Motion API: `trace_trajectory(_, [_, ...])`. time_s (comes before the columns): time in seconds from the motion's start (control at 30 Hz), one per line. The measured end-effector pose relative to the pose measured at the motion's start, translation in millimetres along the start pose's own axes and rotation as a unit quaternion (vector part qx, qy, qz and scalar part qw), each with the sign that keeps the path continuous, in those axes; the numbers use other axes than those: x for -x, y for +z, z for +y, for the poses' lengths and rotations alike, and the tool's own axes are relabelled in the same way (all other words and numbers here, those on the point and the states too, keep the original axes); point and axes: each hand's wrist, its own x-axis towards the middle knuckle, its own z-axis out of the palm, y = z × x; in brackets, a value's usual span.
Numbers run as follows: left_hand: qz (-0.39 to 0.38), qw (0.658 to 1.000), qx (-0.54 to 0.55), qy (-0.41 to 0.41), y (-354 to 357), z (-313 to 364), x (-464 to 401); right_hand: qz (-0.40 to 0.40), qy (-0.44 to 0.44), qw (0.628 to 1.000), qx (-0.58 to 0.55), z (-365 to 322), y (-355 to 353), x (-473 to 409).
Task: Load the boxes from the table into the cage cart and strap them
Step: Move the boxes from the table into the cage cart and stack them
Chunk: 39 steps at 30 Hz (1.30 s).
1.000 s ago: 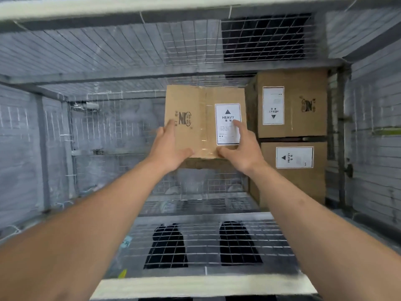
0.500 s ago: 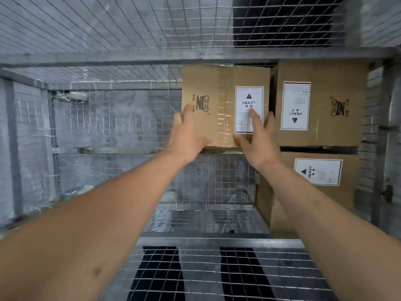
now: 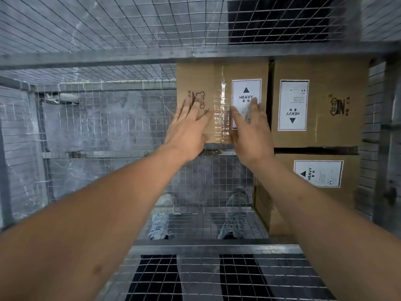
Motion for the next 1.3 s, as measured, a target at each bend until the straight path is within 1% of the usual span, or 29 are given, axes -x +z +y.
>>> trace_trajectory(0.2, [-0.04, 0.998, -0.051, 0.015, -18, -1, -2, -0.006, 0.002, 1.0, -0.012, -3, -8, -2])
trace_trajectory(0.3, [-0.04, 0.997, -0.061, 0.035, -37, 1, 3, -0.025, 0.012, 0.999, -0.022, -6, -20, 0])
trace_trajectory(0.43, [-0.043, 0.994, -0.064, 0.073, -66, 4, 23, -0.055, 0.02, 0.997, -0.045, -16, -49, 16])
trace_trajectory(0.57, [-0.042, 0.991, -0.065, 0.107, -106, 9, 59, -0.06, 0.016, 0.996, -0.069, -31, -92, 52])
trace_trajectory(0.8, [-0.012, 0.984, -0.092, 0.151, -198, 27, 141, -0.003, 0.029, 0.997, -0.068, -71, -186, 137])
trace_trajectory(0.9, [0.003, 0.979, -0.11, 0.17, -237, 38, 178, 0.026, 0.041, 0.995, -0.083, -94, -224, 176])
trace_trajectory(1.1, [0.033, 0.969, -0.116, 0.218, -315, 57, 252, 0.085, 0.067, 0.989, -0.105, -140, -293, 255])
trace_trajectory(1.3, [0.065, 0.957, -0.112, 0.26, -383, 79, 314, 0.149, 0.085, 0.98, -0.103, -178, -360, 335])
